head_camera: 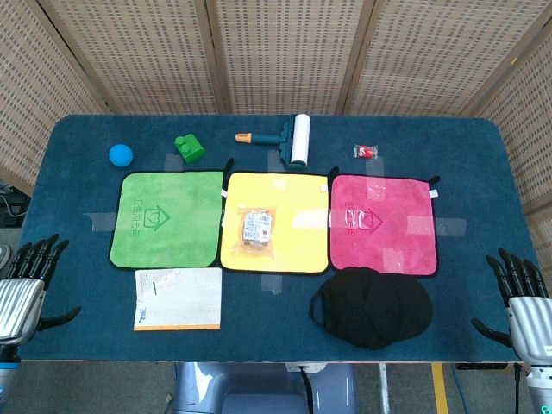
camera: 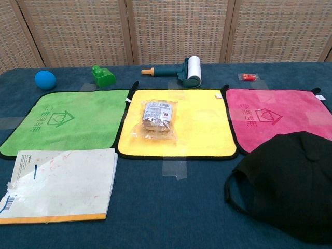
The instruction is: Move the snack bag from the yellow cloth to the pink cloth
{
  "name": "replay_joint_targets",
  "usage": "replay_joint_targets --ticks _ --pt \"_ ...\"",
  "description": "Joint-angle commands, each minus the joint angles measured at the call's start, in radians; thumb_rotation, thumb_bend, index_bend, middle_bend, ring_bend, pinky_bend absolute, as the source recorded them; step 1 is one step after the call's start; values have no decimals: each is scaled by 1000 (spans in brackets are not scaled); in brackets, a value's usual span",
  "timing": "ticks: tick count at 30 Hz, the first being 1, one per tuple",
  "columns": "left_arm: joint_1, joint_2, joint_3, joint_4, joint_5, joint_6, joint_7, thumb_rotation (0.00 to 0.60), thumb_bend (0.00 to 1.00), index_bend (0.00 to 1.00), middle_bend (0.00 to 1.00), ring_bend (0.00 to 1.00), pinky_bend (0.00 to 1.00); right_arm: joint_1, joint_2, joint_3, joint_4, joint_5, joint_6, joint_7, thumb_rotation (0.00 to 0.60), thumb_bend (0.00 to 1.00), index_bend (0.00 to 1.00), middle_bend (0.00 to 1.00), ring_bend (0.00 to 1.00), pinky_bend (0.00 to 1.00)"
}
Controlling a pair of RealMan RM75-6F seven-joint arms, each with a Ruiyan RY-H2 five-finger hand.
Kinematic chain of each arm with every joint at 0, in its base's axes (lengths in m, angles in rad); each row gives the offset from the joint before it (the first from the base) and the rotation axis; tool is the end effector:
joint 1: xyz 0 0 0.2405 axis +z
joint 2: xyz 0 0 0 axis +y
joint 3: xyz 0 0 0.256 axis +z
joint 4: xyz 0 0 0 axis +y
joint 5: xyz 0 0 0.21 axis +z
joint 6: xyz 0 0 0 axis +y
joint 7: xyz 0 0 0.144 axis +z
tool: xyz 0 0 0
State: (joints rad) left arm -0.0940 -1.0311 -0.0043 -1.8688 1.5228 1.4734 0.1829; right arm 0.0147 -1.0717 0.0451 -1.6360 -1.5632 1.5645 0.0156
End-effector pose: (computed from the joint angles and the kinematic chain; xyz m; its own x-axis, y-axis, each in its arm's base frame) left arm -0.2648 0.1697 0.1567 0.4140 0.0614 0.9082 0.9099 -0.0566 -0.4109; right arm -0.3089 -0.1579 0.1780 0.4052 0.0447 0.9131 -0.9138 -0.0094 0.4060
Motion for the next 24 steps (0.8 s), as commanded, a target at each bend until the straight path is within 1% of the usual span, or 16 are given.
replay_joint_targets --ticks 1,6,10,11,12,13,14,15,16,17,18,19,20,23,24 --pt "0 0 0 0 -1 -2 0 600 0 0 0 0 0 1 1 0 -1 2 -4 1 600 0 0 0 0 0" --pt "-5 -1 -2 0 -4 -12 3 600 0 0 0 0 0 5 3 0 0 7 -15 8 600 0 0 0 0 0" --pt "-10 1 -8 3 -9 -18 -4 600 0 0 0 0 0 33 22 23 -11 12 -37 46 600 0 0 0 0 0" --pt "-12 1 -9 5 -12 -21 -5 600 0 0 0 0 0 45 30 31 -16 13 -49 49 600 9 0 0 0 0" --pt "-14 2 -10 7 -15 -24 -5 600 0 0 0 0 0 60 40 39 -24 13 -65 51 600 42 0 0 0 0" --pt "-16 1 -13 9 -18 -27 -5 600 0 0 0 0 0 79 51 48 -34 12 -84 53 600 142 0 0 0 0" --pt "-19 0 -15 10 -23 -31 -5 600 0 0 0 0 0 101 62 58 -44 10 -107 54 600 302 0 0 0 0" --pt "-21 0 -17 10 -28 -36 -4 600 0 0 0 0 0 125 72 69 -54 10 -134 54 600 434 0 0 0 0" --pt "-24 -2 -20 11 -35 -41 -3 600 0 0 0 0 0 152 83 79 -67 12 -168 53 600 631 1 0 0 0" --pt "-28 -3 -23 11 -43 -47 -1 600 0 0 0 0 0 180 94 90 -81 17 -206 53 600 806 9 0 0 0" --pt "-32 -5 -26 12 -52 -53 2 600 0 0 0 0 0 211 104 101 -95 22 -246 52 600 893 18 0 0 0" --pt "-36 -8 -29 12 -61 -61 6 600 0 0 0 0 0 243 111 113 -107 30 -288 51 600 971 38 0 0 0" --pt "-41 -11 -32 14 -72 -72 12 600 0 0 0 0 0 285 115 129 -120 36 -339 51 600 999 63 0 0 0" --pt "-56 -20 -42 18 -109 -100 30 600 0 0 0 0 0 398 111 169 -143 79 -489 62 600 1000 125 10 0 0" --pt "-59 -21 -44 18 -116 -105 33 600 0 0 0 0 0 421 108 175 -146 85 -518 65 600 1000 135 15 0 0"
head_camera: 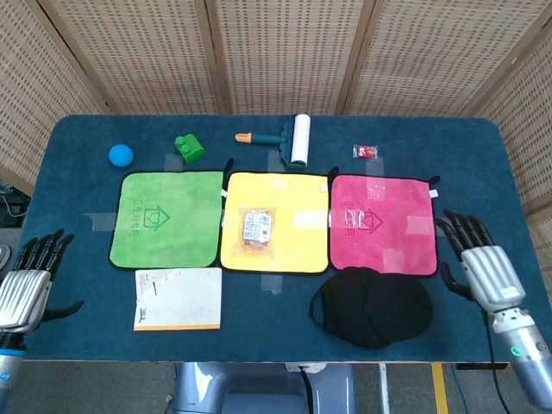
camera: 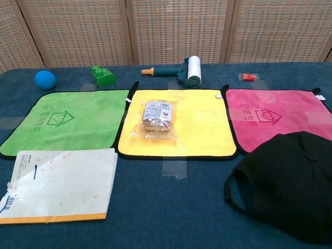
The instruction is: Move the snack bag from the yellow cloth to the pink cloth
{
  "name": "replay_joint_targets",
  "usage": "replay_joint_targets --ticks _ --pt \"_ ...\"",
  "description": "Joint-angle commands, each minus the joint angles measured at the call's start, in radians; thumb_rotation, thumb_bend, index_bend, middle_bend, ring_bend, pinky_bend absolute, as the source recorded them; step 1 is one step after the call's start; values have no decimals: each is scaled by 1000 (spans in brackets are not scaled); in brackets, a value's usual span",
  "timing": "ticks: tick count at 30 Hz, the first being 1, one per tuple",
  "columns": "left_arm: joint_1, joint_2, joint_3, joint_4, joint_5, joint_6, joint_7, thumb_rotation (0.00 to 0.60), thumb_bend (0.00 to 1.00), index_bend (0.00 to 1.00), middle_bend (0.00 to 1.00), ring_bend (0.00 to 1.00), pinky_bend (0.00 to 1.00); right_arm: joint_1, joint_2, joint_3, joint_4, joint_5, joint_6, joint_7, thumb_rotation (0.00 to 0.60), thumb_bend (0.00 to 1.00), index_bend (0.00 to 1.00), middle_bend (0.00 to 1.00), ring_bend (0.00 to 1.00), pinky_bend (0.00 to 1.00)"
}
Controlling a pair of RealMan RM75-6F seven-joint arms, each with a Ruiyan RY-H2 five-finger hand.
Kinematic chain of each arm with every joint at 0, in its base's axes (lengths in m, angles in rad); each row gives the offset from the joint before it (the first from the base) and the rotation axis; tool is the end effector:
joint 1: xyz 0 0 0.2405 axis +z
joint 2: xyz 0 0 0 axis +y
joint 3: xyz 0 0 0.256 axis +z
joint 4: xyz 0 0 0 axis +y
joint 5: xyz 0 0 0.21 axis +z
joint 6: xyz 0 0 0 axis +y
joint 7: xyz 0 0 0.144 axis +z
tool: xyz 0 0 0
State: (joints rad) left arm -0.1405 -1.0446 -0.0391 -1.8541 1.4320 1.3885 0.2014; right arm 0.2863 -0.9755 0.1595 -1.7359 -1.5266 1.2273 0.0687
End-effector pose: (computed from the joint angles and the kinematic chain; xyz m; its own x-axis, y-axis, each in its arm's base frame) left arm -0.2705 0.1890 0.1495 0.4230 0.1072 0.8998 0.9060 -0.0309 -0.4222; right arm -0.2494 -0.2552 0.1721 0.3771 -0.0802 0.9227 -0.9067 -0.2354 0.3500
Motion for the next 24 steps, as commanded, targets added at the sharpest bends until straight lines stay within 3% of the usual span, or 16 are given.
replay_joint_targets --ticks 1,7,11,18,24 --pt "-17 -10 -13 5 -37 -28 17 600 0 0 0 0 0 183 5 68 -48 54 -224 17 600 1000 142 21 0 0" --pt "-37 -23 -33 11 -104 -59 46 600 0 0 0 0 0 355 -72 89 -18 60 -414 -31 600 1000 190 65 0 0" --pt "-58 -32 -47 20 -159 -90 69 600 0 0 0 0 0 550 -221 108 62 90 -615 -101 600 1000 214 82 0 0" --pt "-74 -34 -61 25 -220 -114 79 600 0 0 0 0 0 720 -372 148 176 205 -715 -187 600 1000 230 99 0 9" --pt "-86 -37 -66 29 -257 -127 88 600 0 0 0 0 0 853 -481 150 310 335 -775 -268 600 1000 212 89 0 9"
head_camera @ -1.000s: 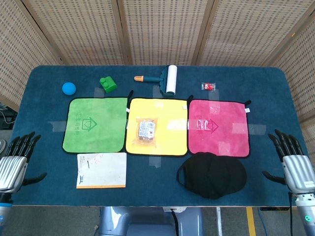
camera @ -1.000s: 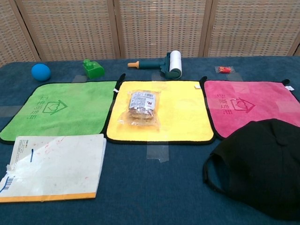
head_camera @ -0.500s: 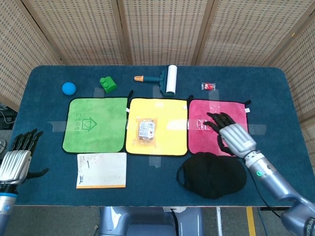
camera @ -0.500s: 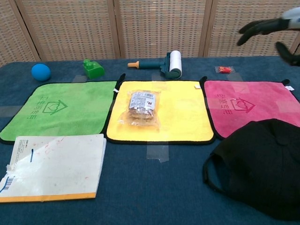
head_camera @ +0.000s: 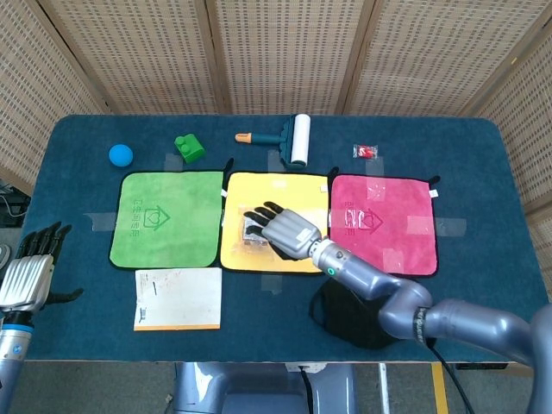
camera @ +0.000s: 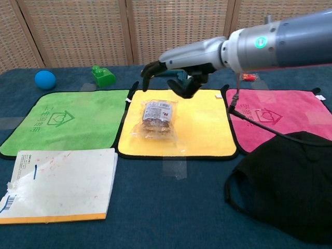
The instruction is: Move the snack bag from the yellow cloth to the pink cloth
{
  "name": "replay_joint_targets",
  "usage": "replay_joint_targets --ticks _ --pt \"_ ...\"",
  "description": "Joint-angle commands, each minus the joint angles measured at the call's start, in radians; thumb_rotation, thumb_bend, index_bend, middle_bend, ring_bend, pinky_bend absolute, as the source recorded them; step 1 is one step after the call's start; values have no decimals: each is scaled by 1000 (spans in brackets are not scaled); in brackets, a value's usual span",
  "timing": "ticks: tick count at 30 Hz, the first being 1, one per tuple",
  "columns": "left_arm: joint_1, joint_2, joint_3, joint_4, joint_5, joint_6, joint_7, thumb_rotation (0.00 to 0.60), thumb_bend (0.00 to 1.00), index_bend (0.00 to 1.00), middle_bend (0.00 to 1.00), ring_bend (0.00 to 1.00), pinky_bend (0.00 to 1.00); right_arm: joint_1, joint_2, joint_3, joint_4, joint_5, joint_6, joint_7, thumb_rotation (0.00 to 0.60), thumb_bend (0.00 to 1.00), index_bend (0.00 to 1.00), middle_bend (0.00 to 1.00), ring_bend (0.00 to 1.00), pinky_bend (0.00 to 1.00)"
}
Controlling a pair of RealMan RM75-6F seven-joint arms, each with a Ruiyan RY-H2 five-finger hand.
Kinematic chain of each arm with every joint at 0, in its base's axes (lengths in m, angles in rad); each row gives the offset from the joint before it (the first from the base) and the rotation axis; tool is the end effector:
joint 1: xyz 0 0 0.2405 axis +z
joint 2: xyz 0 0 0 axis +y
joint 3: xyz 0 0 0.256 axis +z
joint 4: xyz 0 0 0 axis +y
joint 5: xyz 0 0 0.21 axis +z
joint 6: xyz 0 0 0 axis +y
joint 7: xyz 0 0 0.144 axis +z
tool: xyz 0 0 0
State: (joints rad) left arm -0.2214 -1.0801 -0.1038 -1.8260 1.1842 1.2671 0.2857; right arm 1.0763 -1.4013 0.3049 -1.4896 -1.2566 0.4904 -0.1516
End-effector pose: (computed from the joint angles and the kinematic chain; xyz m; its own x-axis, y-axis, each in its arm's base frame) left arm -0.2867 0.2217 0.1400 0.4291 0.1845 0.8842 0.8881 0.0923 -0.4502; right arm -0.0238 -0.3852 -0.0033 0.6264 -0.2989 0.7199 -0.6375 -0.7278 0.2526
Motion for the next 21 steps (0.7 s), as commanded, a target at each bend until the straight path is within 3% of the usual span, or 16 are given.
replay_joint_targets --ticks 1,7,21 --pt "-7 -2 -2 -1 -13 -8 5 600 0 0 0 0 0 77 -66 1 78 81 -42 -58 600 1000 212 90 0 9" --pt "-17 1 -2 -4 -31 -21 4 600 0 0 0 0 0 153 -153 -23 155 173 -32 -115 600 1000 212 140 84 31" --pt "-25 10 -1 2 -47 -27 -17 600 0 0 0 0 0 256 -282 -125 306 315 -21 -235 600 1000 199 162 128 75"
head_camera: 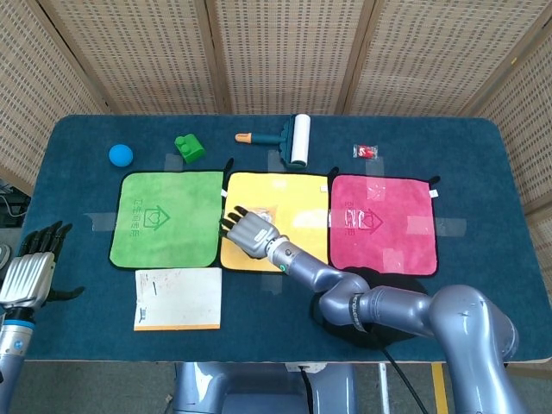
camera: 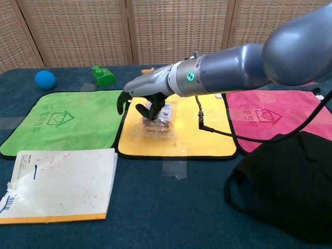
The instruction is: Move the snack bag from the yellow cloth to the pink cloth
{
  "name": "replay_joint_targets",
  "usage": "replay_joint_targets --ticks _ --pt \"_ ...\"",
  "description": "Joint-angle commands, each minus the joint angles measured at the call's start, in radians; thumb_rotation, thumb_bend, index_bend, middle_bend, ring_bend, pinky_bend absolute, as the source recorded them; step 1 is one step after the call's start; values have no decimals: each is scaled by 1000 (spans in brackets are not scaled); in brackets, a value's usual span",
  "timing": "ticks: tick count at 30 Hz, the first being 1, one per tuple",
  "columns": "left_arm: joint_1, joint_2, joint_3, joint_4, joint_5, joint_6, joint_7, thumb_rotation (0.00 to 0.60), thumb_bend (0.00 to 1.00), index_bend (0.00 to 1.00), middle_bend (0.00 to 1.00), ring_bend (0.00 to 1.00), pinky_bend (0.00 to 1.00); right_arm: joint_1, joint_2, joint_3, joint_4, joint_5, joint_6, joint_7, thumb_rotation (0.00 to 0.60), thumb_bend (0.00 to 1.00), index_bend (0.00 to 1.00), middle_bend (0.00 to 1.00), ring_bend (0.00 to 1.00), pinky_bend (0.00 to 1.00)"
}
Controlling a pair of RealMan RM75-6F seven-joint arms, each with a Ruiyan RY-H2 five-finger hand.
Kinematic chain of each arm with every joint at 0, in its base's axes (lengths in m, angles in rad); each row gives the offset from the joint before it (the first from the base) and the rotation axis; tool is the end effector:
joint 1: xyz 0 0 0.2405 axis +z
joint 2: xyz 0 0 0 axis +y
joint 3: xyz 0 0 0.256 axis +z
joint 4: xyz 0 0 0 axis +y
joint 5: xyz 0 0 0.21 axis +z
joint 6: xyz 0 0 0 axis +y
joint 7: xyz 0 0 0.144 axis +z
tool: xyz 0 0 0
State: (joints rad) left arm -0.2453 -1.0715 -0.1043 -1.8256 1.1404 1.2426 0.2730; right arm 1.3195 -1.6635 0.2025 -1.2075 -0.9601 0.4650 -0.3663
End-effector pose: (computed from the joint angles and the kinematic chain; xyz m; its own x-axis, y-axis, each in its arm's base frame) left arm -0.2886 0.2274 0.1406 0.4118 0.2037 0.8882 0.8919 0.1095 -0.4387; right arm 0.0141 -0.3987 -0.0829 0.7341 -0.2733 0.6217 -0.5691 -0.7470 0.3437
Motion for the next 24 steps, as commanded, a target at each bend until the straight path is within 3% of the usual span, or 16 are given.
replay_joint_targets --ticks 1,15,17,24 --pt "-3 2 0 3 -4 -5 -6 600 0 0 0 0 0 15 -25 -30 30 25 6 -27 600 1000 198 165 130 75" --pt "-12 1 5 8 -12 -11 -9 600 0 0 0 0 0 33 -13 -120 38 98 39 -105 600 1000 264 235 160 132" --pt "-12 0 9 5 -6 -10 -7 600 0 0 0 0 0 24 14 -158 35 136 50 -139 600 1000 275 246 167 147" --pt "-12 -4 17 -1 4 -1 2 600 0 0 0 0 0 21 73 -221 -23 255 88 -205 600 1000 315 289 211 201"
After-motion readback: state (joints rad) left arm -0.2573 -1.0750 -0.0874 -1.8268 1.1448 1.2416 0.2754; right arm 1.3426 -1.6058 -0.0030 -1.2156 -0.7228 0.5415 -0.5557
